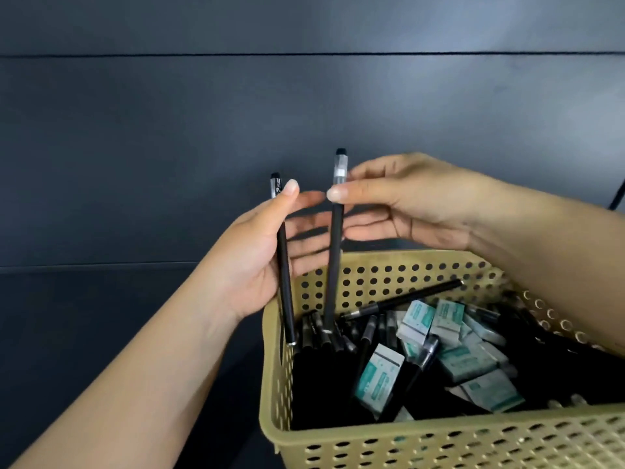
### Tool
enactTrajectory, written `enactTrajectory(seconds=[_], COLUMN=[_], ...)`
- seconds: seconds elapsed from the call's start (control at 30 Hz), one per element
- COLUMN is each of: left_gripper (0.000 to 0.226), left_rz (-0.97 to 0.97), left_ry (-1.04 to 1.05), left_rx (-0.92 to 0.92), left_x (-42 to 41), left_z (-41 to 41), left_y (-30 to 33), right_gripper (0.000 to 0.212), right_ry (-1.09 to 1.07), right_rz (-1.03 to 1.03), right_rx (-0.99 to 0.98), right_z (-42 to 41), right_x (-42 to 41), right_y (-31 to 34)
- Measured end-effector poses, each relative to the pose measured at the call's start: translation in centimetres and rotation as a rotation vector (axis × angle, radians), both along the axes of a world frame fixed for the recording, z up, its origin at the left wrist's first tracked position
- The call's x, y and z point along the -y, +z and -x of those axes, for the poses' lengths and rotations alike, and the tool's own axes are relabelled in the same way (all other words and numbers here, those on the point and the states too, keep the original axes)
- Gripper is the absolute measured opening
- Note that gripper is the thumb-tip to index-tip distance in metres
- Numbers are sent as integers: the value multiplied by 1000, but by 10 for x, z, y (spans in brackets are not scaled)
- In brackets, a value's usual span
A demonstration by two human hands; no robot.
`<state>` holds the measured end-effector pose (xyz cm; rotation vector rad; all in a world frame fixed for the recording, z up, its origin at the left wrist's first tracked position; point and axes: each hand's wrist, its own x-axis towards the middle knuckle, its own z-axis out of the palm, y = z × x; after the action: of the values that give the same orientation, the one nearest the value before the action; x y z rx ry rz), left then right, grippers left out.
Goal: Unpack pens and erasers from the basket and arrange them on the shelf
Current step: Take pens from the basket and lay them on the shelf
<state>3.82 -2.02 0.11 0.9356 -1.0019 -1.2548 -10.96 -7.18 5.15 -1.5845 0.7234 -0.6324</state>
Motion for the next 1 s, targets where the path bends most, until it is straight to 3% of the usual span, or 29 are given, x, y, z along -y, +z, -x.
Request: enactTrajectory(seconds=[0.23,0.37,0.47,0.6,0.83,1.0], left_gripper=[41,42,33,26,28,27], left_rz=[-28,40,71,102,10,8], left_ry=[-31,54,106,148,286,290], left_rx=[-16,-139,-252,-244,99,190], left_x=[-3,-8,-14,-24,-20,-19], left_z=[-2,-4,-9,-25,-25,-16], left_y=[2,0,3,14,-16,-36], right_gripper=[4,15,26,52,56,31], right_ry=[-126,-69,51,77,25,21], right_rz=[423,268,64,-33,-32,-164], right_rx=[-143,-232,-514,-812,-849,-768], right_z=[-20,-19,-18,-22,-40,-39], right_x=[-4,0,-2,-9,-9,-10], right_y=[-9,-21,-39,-56,-68,-72])
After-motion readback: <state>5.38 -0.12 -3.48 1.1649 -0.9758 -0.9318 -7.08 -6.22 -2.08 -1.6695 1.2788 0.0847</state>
